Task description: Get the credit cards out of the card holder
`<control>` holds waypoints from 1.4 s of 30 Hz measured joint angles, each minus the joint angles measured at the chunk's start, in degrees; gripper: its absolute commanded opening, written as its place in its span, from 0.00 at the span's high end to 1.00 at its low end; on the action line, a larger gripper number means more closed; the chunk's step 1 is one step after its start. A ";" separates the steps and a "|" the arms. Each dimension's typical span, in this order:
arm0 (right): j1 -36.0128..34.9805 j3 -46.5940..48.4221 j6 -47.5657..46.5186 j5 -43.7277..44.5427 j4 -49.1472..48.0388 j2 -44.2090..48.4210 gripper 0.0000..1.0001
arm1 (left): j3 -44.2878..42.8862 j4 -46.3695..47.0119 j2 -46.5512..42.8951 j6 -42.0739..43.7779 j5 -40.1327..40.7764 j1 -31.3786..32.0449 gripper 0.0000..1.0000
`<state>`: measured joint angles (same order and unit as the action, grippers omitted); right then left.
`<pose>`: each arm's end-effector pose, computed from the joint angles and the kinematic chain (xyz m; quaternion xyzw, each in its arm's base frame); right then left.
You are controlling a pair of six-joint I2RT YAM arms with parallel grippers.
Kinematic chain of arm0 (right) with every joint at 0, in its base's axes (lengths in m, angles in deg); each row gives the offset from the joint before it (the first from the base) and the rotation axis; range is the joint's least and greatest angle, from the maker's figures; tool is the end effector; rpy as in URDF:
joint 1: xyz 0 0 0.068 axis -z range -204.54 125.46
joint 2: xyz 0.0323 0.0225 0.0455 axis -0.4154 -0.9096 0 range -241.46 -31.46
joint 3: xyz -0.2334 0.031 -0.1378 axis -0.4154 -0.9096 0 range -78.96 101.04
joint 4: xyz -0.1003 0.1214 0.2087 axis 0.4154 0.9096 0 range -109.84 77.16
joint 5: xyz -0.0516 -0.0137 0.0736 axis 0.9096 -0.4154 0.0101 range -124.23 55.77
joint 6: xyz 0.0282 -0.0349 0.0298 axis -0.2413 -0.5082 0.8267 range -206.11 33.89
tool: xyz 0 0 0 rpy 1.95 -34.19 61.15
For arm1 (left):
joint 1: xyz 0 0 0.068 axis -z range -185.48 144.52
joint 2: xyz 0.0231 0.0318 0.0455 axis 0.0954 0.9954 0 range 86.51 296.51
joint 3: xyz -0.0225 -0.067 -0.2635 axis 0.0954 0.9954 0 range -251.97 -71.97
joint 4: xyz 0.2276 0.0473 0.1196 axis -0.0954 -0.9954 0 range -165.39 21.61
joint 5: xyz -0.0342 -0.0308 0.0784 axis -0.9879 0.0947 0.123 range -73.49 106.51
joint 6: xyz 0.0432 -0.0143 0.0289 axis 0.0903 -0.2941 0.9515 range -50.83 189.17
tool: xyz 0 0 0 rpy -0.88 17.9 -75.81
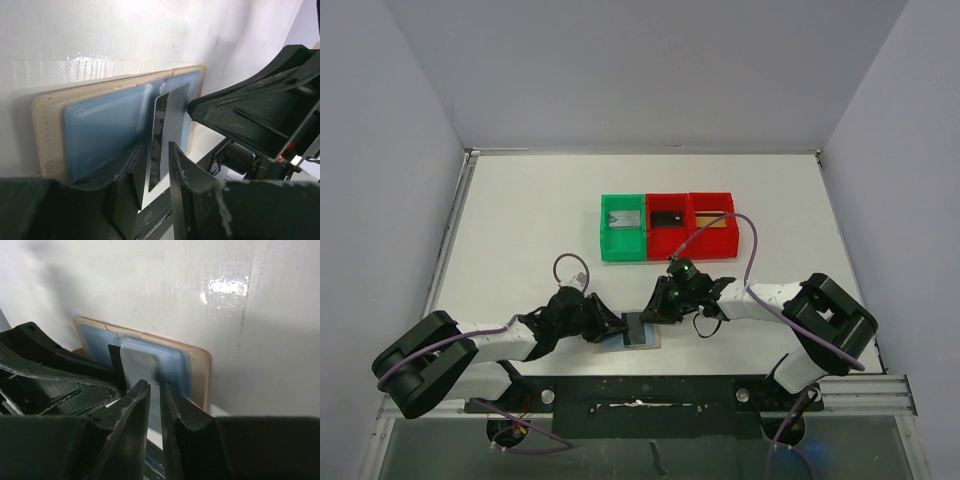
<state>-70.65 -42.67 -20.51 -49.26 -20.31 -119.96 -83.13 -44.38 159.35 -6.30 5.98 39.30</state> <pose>0.1860 0.2065 0.1355 0.1164 0.9304 0.3382 0.0801 0.1354 -0.1437 0.1120 -0.1975 0.8725 -0.4218 0.1473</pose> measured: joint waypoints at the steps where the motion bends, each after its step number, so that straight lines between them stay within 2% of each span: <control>1: 0.00 -0.09 0.02 -0.07 -0.26 -0.02 0.82 | 0.04 0.50 0.24 -0.39 -0.13 0.00 0.75; 5: 0.00 -0.33 0.02 -0.24 -0.85 -0.02 0.82 | 0.04 2.21 0.98 -1.01 -0.48 0.00 0.78; 13: 0.13 -0.59 0.04 -0.31 -1.20 -0.02 0.84 | 0.09 3.61 2.43 -1.99 -1.07 -0.13 1.00; 18: 0.44 -0.96 0.70 -0.66 -1.68 -0.02 0.84 | 0.31 3.41 0.02 -2.25 -1.07 -0.39 1.00; 27: 0.70 -1.53 0.15 -0.94 -2.69 0.17 0.84 | 1.16 -2.25 -5.95 -0.46 -1.84 -3.37 1.00; 34: -0.63 2.03 -4.85 2.51 4.09 0.96 0.83 | 1.16 -3.34 -6.47 0.46 -1.97 -3.82 1.00; 40: -2.36 3.04 -6.69 2.16 4.04 1.49 0.81 | 1.16 -3.37 -6.47 1.05 -1.97 -4.00 1.00; 42: -2.40 3.13 -7.06 1.20 3.96 0.98 0.83 | 1.16 -3.37 -6.45 1.14 -1.97 -4.00 0.95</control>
<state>-73.06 -39.54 -27.57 -48.06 -16.35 -118.98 -81.97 -47.75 152.91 -5.16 4.02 35.30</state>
